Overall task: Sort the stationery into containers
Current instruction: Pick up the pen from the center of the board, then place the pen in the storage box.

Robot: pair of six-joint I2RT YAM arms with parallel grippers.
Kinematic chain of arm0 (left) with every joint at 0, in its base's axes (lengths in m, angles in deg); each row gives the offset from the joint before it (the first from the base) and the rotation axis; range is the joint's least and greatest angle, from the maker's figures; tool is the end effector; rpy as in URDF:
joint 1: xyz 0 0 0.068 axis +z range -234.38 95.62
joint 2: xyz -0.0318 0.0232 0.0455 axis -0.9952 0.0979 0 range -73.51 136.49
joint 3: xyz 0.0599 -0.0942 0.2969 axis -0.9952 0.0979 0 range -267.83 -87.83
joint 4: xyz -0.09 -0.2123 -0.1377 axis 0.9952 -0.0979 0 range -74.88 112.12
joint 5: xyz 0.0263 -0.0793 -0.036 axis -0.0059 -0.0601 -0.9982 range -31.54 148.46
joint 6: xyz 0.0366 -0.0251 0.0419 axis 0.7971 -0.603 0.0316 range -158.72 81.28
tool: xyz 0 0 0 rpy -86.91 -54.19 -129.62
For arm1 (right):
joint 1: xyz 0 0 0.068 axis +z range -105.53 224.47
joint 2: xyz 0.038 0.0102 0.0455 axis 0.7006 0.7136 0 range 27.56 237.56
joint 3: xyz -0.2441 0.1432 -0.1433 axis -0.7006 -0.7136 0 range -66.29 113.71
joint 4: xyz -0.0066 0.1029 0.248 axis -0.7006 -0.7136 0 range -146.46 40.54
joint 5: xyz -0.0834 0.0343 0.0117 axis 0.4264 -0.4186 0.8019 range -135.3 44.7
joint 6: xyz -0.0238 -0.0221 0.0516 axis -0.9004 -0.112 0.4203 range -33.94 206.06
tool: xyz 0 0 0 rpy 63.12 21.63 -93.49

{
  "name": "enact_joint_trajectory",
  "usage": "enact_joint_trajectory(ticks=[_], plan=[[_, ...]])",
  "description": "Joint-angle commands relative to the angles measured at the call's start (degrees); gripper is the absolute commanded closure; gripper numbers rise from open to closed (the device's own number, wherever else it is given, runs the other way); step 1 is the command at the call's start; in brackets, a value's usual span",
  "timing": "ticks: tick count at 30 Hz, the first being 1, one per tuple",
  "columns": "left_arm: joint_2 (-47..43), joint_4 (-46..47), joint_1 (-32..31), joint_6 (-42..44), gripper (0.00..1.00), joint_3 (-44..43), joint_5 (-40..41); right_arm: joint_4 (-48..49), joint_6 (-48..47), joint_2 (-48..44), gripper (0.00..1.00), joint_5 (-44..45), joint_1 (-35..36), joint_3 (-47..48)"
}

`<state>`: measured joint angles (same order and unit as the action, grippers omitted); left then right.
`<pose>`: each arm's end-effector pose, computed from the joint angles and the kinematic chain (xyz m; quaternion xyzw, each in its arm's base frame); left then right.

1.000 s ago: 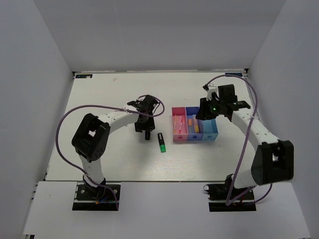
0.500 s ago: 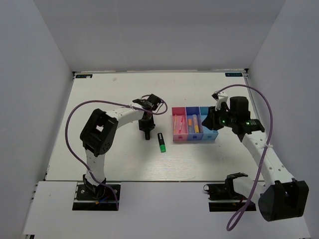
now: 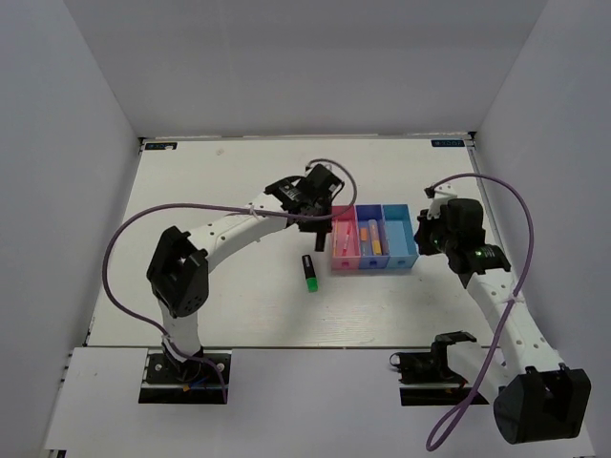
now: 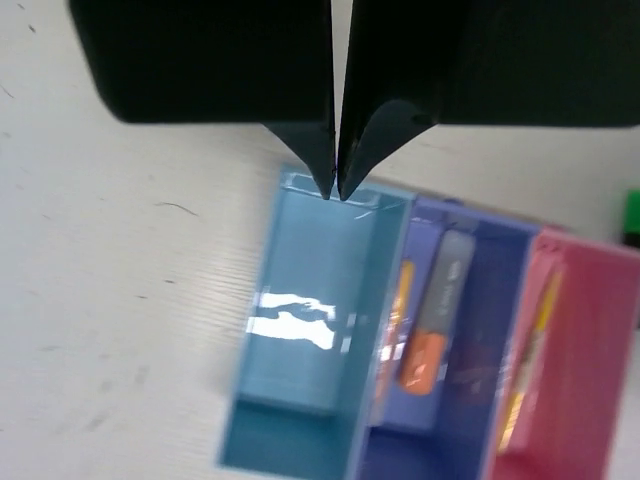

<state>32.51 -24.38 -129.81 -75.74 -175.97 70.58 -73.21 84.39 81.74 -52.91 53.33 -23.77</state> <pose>0.2984 -0.2893 0.2837 0.0478 0.9688 -0.0678 0.2336 0.1922 0.0359 0.3032 -0.1117 0.8802 0.0876 0.4529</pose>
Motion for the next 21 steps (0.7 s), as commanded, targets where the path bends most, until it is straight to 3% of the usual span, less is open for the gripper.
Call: enact_joint_trajectory(ticks=[1, 4, 9, 14, 21], plan=[[-2.49, 3.43, -2.38, -1.03, 1.0, -7.56, -6.48, 3.54, 1.32, -1.79, 0.95, 10.6, -0.95, 0.19], [0.5, 14.73, -3.35, -4.45, 1.0, -10.72, -12.03, 5.19, 1.32, -3.98, 0.94, 13.58, -2.09, -0.77], [10.4, 22.67, -4.05, -8.6, 1.0, -18.55, -17.64, 7.14, 1.32, -7.15, 0.93, 18.6, -3.68, -2.35], [18.6, 27.68, -3.61, -15.79, 1.0, -26.9, -23.97, 8.1, 1.23, -8.2, 0.93, 18.43, -4.91, -3.41], [25.82, 33.23, -3.53, -20.38, 0.97, -29.2, -25.92, 8.37, 1.32, -9.61, 0.93, 17.2, -6.49, -4.11]])
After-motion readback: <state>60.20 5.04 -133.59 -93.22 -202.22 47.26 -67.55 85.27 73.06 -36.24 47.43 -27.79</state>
